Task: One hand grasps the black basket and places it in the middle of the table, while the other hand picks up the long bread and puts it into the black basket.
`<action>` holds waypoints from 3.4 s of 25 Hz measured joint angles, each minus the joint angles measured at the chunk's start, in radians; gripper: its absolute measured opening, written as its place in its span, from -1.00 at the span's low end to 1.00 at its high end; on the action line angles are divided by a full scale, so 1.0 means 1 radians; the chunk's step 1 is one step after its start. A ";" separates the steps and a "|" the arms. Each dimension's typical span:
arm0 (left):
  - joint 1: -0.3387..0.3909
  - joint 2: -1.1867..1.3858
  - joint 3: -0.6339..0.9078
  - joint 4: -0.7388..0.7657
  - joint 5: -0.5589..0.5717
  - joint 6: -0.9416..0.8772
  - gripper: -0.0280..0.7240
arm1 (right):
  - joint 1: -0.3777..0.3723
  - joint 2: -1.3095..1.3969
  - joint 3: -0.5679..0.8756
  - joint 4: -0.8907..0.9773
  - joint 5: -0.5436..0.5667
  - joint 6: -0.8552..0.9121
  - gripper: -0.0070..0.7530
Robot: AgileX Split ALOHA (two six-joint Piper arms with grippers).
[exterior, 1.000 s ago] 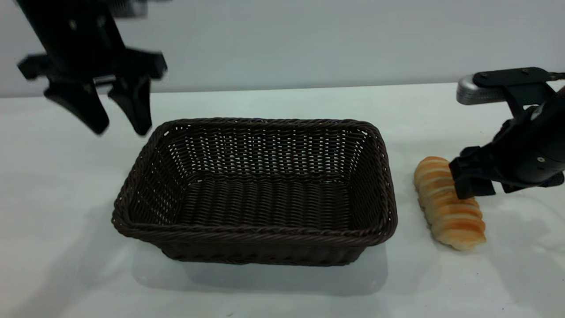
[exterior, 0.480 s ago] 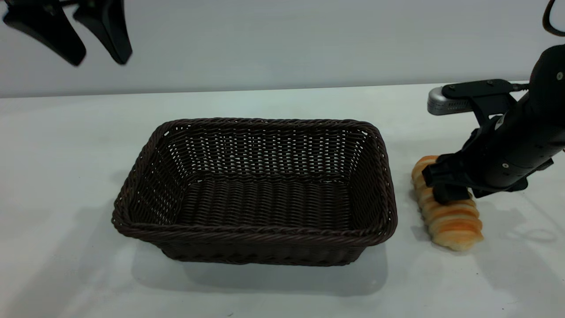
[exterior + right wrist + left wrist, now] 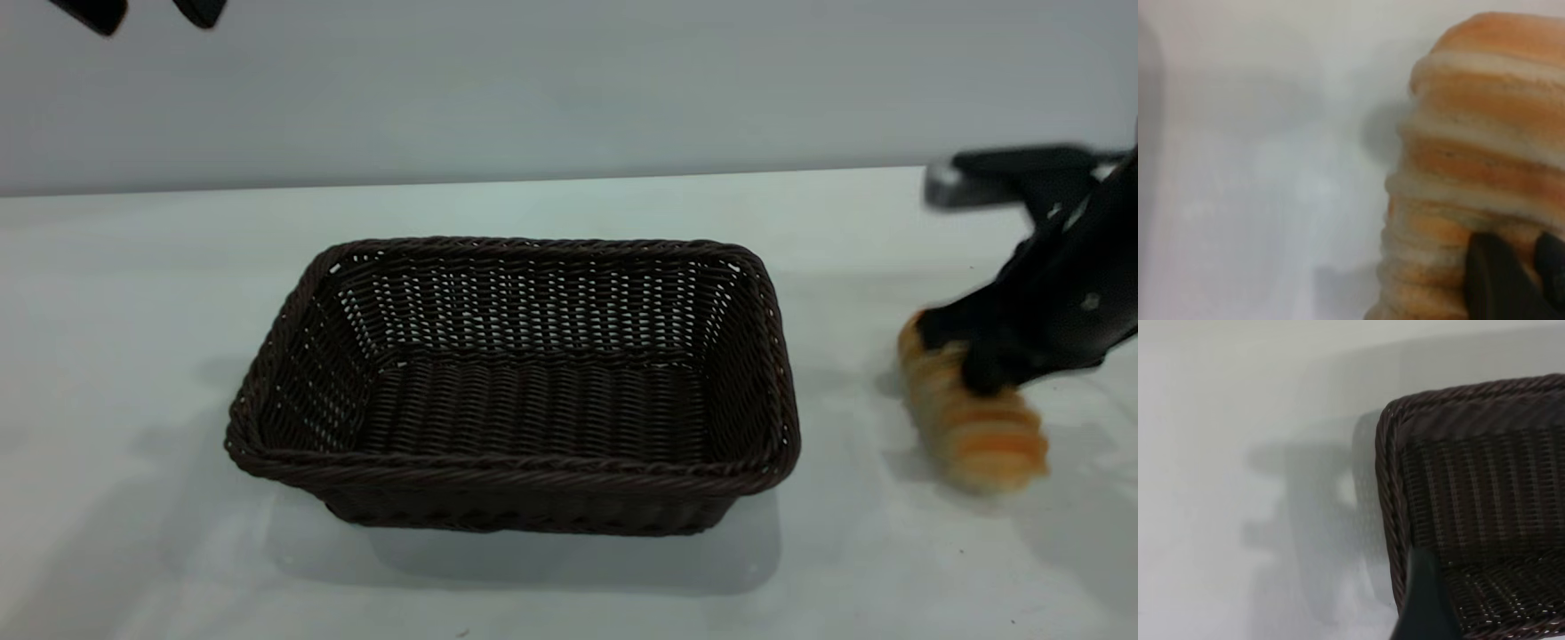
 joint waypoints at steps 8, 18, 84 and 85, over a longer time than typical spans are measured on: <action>0.000 -0.013 0.000 0.001 0.001 0.000 0.63 | 0.109 -0.304 0.004 -0.001 0.025 -0.009 -0.89; 0.000 -0.078 0.000 0.068 0.043 0.020 0.63 | 0.435 -0.352 0.008 -0.002 -0.006 -0.019 -0.89; 0.000 -1.381 0.805 0.125 0.365 0.022 0.63 | 0.299 -1.857 0.369 -0.163 1.103 0.037 -0.32; 0.000 -1.387 0.811 0.125 0.361 0.022 0.63 | 0.299 -1.875 0.381 -0.176 1.105 0.043 -0.32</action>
